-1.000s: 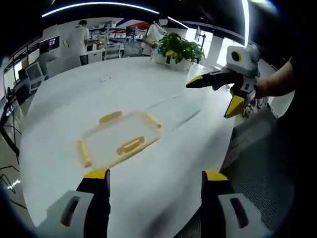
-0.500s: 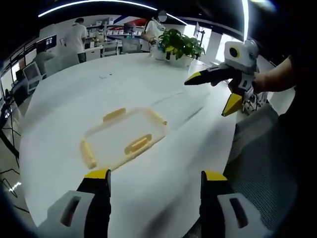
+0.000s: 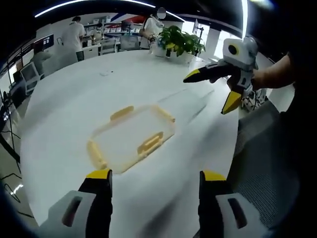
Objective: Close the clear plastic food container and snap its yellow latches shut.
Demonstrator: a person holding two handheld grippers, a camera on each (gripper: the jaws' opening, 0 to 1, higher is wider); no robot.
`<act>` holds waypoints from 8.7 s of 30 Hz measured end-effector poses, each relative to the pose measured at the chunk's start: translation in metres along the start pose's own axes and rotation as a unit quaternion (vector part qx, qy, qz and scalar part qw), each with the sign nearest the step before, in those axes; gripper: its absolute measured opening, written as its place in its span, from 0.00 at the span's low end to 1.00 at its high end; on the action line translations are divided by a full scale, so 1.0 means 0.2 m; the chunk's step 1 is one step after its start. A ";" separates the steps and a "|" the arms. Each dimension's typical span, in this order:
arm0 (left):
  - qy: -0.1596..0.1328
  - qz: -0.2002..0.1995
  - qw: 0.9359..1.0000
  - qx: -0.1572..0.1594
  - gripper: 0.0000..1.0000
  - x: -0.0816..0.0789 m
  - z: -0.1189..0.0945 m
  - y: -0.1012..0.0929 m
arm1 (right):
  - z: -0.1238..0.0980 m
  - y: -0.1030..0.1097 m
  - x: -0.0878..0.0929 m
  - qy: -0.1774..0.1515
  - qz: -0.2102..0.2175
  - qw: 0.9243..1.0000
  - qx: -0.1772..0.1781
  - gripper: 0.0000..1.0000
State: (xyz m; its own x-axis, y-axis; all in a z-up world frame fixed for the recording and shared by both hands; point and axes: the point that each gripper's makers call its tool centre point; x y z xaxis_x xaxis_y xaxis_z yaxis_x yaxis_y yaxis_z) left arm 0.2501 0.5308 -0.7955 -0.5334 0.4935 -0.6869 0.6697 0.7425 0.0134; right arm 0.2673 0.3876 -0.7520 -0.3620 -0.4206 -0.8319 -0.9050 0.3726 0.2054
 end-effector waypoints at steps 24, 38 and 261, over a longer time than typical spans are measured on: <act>0.029 0.045 0.998 0.017 0.65 0.00 0.06 0.10 | 0.11 -0.09 0.04 0.048 -0.024 0.999 -0.006 0.71; 0.048 0.085 0.995 0.021 0.64 0.00 0.11 0.18 | 0.17 -0.13 0.05 0.068 -0.037 0.997 -0.014 0.69; 0.134 0.327 0.932 0.084 0.32 -0.43 0.20 0.12 | -0.16 -0.37 0.11 0.298 -0.180 0.930 -0.116 0.35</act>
State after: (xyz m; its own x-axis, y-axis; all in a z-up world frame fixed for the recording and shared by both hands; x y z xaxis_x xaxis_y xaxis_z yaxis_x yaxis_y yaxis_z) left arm 0.3332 0.4889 -0.7658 -0.0778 0.9271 -0.3665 0.9563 0.1734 0.2356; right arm 0.3183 0.3246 -0.7682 -0.0242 -0.8930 -0.4494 -0.9904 -0.0400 0.1327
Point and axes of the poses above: the point that each gripper's makers call its tool centre point, and the gripper's own axes: z roughly forward along the fingers, y roughly to its left, x roughly out of its underside, and after that the axes turned 11 degrees about -x, right-handed
